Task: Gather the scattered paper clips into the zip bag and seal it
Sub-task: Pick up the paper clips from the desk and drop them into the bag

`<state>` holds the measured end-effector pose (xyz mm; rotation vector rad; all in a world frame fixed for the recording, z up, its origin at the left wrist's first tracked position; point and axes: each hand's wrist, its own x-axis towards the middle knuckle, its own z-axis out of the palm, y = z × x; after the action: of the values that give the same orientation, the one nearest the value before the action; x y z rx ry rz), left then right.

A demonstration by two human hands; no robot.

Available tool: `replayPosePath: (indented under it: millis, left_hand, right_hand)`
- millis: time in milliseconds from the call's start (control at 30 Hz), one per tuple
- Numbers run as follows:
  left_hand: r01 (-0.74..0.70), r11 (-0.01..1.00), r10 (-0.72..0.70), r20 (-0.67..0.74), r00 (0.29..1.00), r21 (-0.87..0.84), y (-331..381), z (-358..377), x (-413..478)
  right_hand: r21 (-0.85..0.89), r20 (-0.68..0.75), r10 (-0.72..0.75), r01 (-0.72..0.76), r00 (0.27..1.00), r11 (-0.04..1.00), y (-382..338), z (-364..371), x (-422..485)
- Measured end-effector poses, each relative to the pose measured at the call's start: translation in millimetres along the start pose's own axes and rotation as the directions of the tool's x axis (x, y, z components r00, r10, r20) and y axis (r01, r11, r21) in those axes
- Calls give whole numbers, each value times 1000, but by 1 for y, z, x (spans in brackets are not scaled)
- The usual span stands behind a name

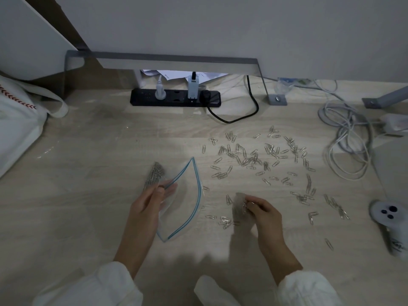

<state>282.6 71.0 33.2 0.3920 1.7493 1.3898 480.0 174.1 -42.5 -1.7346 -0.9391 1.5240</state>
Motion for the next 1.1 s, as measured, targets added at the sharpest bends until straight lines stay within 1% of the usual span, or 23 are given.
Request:
replayPosePath:
  millis: [67, 133, 200, 267, 333, 433, 600, 700, 933, 1033, 1100]
  left_hand:
    - [0, 1000, 0, -2, 1000, -13, 1, 1, 0]
    - [2, 1000, -2, 0, 1000, -22, 2, 3, 0]
    - [2, 1000, -2, 6, 1000, -1, 1, 3, 0]
    - [2, 1000, -2, 10, 1000, 2, 1, 5, 0]
    - [6, 1000, -6, 2, 1000, -5, 2, 6, 0]
    - [7, 1000, -7, -13, 1000, 3, 3, 9, 1]
    - [-4, 1000, 4, -41, 999, 0, 2, 9, 3]
    - [-15, 1000, 16, -34, 999, 17, 1, 6, 3]
    - [-29, 998, 29, 2, 1000, 47, 1, 13, 1]
    - [-21, 998, 21, 7, 1000, 60, 1, 19, 0]
    - [-8, 999, 7, 25, 1000, 47, -1, 23, -2]
  right_hand:
    - [173, 64, 27, -38, 998, 984, -20, 4, -14]
    - [308, 159, 56, -103, 986, 946, -42, 11, -32]
    - [372, 262, 53, -152, 964, 916, -63, 19, -51]
    - [388, 347, 12, -155, 938, 908, -81, 29, -70]
    - [376, 405, -41, -125, 913, 918, -90, 41, -86]
    - [278, 439, -111, -17, 892, 960, -89, 61, -101]
    - [97, 456, -127, 93, 881, 991, -75, 81, -107]
    - [39, 497, -115, 110, 860, 993, -73, 83, -107]
    - [41, 549, -97, 90, 830, 995, -79, 73, -104]
    - [52, 488, -136, 127, 862, 991, -77, 61, -96]
    - [23, 352, -183, 187, 918, 982, -71, 42, -82]
